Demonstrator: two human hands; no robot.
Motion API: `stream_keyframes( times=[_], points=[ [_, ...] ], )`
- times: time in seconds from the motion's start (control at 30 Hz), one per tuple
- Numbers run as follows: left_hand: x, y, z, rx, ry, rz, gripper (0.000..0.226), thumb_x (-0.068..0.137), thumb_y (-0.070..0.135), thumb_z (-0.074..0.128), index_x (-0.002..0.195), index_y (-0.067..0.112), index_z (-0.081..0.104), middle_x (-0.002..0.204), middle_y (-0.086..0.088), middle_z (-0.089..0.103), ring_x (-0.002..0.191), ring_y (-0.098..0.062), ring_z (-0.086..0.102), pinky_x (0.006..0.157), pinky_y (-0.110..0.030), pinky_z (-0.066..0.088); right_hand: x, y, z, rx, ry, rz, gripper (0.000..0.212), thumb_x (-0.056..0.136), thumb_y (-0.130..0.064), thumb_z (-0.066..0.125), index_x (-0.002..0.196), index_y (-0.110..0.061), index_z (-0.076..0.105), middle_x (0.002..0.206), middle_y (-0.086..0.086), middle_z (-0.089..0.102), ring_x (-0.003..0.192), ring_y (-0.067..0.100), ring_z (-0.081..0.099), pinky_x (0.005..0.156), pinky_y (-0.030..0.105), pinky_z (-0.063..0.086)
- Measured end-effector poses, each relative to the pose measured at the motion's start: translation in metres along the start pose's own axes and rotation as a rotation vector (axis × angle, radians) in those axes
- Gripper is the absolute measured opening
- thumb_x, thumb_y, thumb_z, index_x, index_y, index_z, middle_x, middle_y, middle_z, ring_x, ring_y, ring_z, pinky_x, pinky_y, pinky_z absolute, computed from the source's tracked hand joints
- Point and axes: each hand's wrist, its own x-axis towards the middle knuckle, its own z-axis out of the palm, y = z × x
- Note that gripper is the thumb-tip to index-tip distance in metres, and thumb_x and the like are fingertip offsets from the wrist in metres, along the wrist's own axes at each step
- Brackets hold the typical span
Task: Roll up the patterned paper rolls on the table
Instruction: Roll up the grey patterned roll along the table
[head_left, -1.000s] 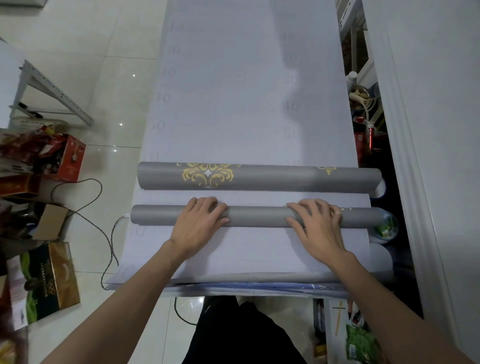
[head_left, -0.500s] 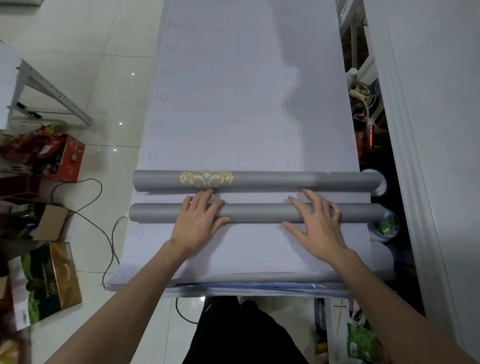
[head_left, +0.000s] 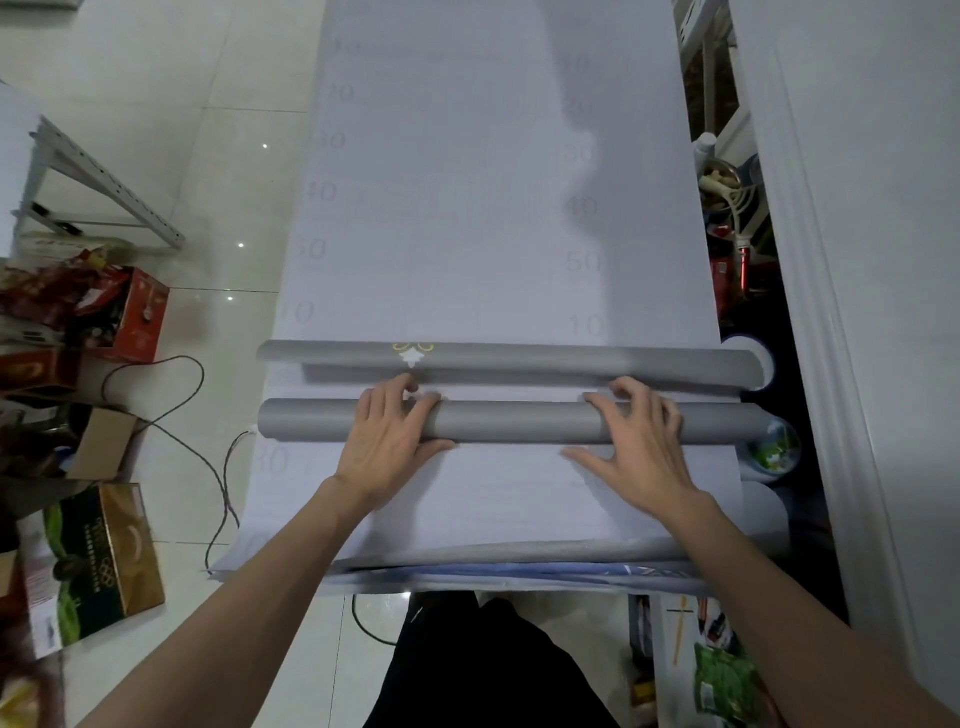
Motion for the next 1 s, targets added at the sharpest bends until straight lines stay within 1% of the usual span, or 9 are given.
stream_keyframes(
  times=[0.1, 0.23, 0.37, 0.5, 0.6, 0.67, 0.77, 0.9, 1.0],
  points=[
    [0.005, -0.003, -0.002, 0.026, 0.025, 0.02, 0.057, 0.092, 0.06, 0.046, 0.122, 0.013, 0.059, 0.105, -0.009, 0.057, 0.091, -0.031, 0.053, 0.087, -0.039, 0.037, 0.005, 0.002, -0.006, -0.036, 0.016, -0.011, 0.063, 0.086, -0.075, 0.042, 0.126, -0.027, 0.057, 0.112, -0.002, 0.048, 0.107, 0.024, 0.048, 0.096, 0.045, 0.03],
    [0.006, -0.004, -0.001, -0.021, 0.002, 0.012, 0.057, 0.1, 0.058, 0.024, 0.121, 0.014, 0.055, 0.104, -0.005, 0.059, 0.092, -0.027, 0.054, 0.09, -0.036, 0.035, 0.008, 0.002, -0.01, 0.057, 0.026, 0.048, 0.051, 0.091, -0.07, 0.037, 0.117, -0.03, 0.054, 0.114, -0.006, 0.056, 0.11, 0.02, 0.047, 0.097, 0.044, 0.028],
    [0.004, -0.001, 0.001, -0.036, 0.022, -0.039, 0.062, 0.089, 0.067, 0.048, 0.124, 0.018, 0.057, 0.116, -0.012, 0.049, 0.105, -0.029, 0.046, 0.094, -0.042, 0.038, 0.004, 0.002, -0.005, 0.056, -0.006, 0.064, 0.064, 0.08, -0.074, 0.057, 0.125, -0.028, 0.056, 0.12, 0.003, 0.043, 0.115, 0.024, 0.042, 0.102, 0.045, 0.027],
    [0.009, -0.001, -0.005, -0.008, -0.008, -0.035, 0.059, 0.091, 0.066, 0.036, 0.121, 0.02, 0.058, 0.104, -0.003, 0.056, 0.092, -0.027, 0.052, 0.089, -0.037, 0.036, 0.009, 0.007, -0.009, 0.048, 0.006, 0.037, 0.061, 0.082, -0.075, 0.052, 0.12, -0.027, 0.054, 0.113, -0.004, 0.052, 0.106, 0.023, 0.045, 0.096, 0.045, 0.029],
    [0.009, -0.004, -0.004, -0.046, -0.068, -0.036, 0.054, 0.098, 0.061, 0.025, 0.121, 0.022, 0.054, 0.109, 0.0, 0.058, 0.098, -0.024, 0.056, 0.096, -0.036, 0.031, 0.009, 0.007, -0.011, 0.075, 0.015, 0.045, 0.048, 0.089, -0.072, 0.042, 0.112, -0.031, 0.051, 0.111, -0.008, 0.057, 0.105, 0.021, 0.046, 0.096, 0.045, 0.029],
    [0.006, -0.005, 0.0, -0.079, -0.049, -0.007, 0.055, 0.094, 0.065, 0.037, 0.12, 0.02, 0.054, 0.121, -0.005, 0.052, 0.107, -0.026, 0.051, 0.1, -0.039, 0.031, 0.006, 0.006, -0.008, 0.058, 0.044, 0.034, 0.049, 0.09, -0.069, 0.041, 0.114, -0.028, 0.054, 0.113, -0.004, 0.052, 0.106, 0.023, 0.047, 0.094, 0.045, 0.03],
    [0.004, -0.004, 0.001, -0.062, -0.013, -0.028, 0.063, 0.084, 0.07, 0.056, 0.12, 0.018, 0.057, 0.122, -0.01, 0.048, 0.11, -0.029, 0.046, 0.098, -0.041, 0.032, 0.001, 0.006, -0.003, 0.059, 0.046, 0.029, 0.063, 0.08, -0.072, 0.058, 0.122, -0.025, 0.055, 0.116, 0.002, 0.042, 0.107, 0.023, 0.044, 0.094, 0.042, 0.029],
    [0.008, -0.005, -0.004, -0.025, -0.021, 0.004, 0.061, 0.09, 0.07, 0.035, 0.118, 0.02, 0.056, 0.111, -0.002, 0.057, 0.096, -0.026, 0.053, 0.091, -0.036, 0.032, 0.001, 0.012, -0.003, 0.029, 0.054, 0.003, 0.056, 0.083, -0.071, 0.053, 0.119, -0.027, 0.053, 0.112, -0.005, 0.047, 0.105, 0.022, 0.047, 0.092, 0.042, 0.032],
    [0.006, -0.008, -0.004, -0.095, 0.007, -0.012, 0.054, 0.095, 0.066, 0.032, 0.115, 0.022, 0.055, 0.115, 0.001, 0.06, 0.1, -0.023, 0.056, 0.092, -0.034, 0.031, 0.001, 0.014, -0.005, 0.071, 0.073, 0.019, 0.046, 0.089, -0.068, 0.048, 0.112, -0.029, 0.051, 0.111, -0.009, 0.052, 0.105, 0.019, 0.048, 0.094, 0.041, 0.031]
  ],
)
